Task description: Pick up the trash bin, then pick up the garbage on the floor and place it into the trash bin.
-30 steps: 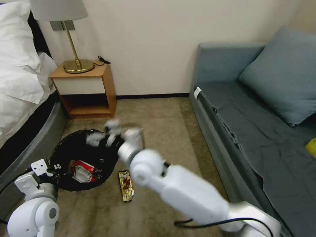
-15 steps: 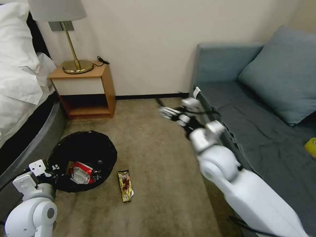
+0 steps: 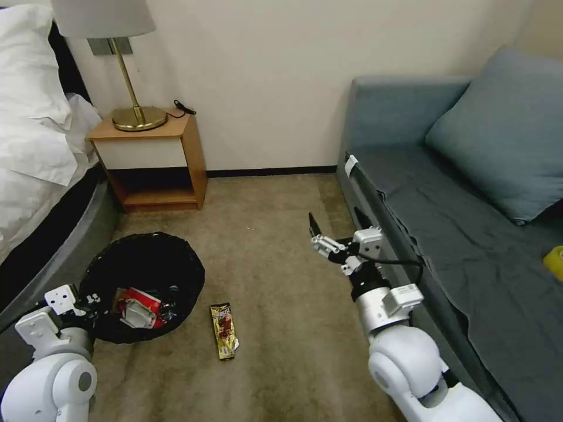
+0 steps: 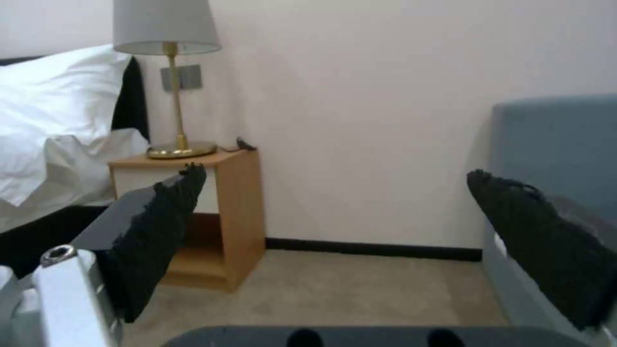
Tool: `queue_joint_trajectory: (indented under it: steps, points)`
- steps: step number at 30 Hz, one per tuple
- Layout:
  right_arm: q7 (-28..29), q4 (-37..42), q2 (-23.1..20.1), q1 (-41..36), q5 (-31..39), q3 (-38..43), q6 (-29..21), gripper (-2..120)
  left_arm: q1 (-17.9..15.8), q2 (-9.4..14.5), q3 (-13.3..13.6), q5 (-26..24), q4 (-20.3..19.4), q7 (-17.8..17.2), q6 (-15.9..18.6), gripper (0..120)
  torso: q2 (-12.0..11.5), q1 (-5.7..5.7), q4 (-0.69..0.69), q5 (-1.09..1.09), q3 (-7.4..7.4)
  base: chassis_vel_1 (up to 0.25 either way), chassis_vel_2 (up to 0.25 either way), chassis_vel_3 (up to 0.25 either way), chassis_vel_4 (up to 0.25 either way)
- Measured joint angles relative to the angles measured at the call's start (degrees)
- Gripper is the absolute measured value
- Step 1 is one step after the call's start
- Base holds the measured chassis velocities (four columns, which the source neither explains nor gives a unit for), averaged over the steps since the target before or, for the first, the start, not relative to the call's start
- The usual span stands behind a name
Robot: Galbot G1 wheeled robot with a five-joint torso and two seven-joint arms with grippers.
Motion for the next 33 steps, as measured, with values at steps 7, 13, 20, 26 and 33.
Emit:
queue_joint_trajectory:
  steps: [7, 13, 20, 26, 33]
  points:
    - [-0.11, -0.89, 0.02, 0.81, 0.13, -0.65, 0.0, 100, 0.06, -0.04, -0.11, -0.08, -0.04, -0.02, -0.09, 2, 0.0, 0.0, 0.0, 0.0, 0.0, -0.056, 0.057, 0.055, -0.053]
    - [-0.07, -1.58, -0.32, 1.74, 0.33, -0.91, 0.04, 100, -0.2, -0.14, 0.07, -0.11, 0.15, 0.0, -0.19, 2, 0.0, 0.01, -0.01, 0.0, 0.02, -0.146, 0.143, 0.147, -0.151]
    - [0.16, -7.15, -1.33, 10.32, 9.99, -4.75, -3.46, 100, -0.41, -0.03, 0.27, -0.08, 0.3, 0.01, -0.21, 2, 0.0, 0.0, -0.02, 0.0, 0.01, -0.035, 0.048, 0.031, -0.035]
    - [5.3, -15.83, -1.55, 23.11, 23.51, -14.42, -11.01, 100, -0.31, -0.04, 0.33, -0.1, 0.15, 0.02, -0.21, 2, 0.0, 0.0, -0.02, 0.01, 0.01, 0.0, 0.0, 0.0, 0.0]
    - [11.78, -35.34, 5.31, 41.89, 45.21, -34.22, -25.69, 100, 0.08, -0.37, -0.04, 0.0, 0.06, 0.03, -0.29, 2, 0.0, 0.01, 0.0, -0.02, 0.01, 0.0, 0.0, 0.0, 0.0]
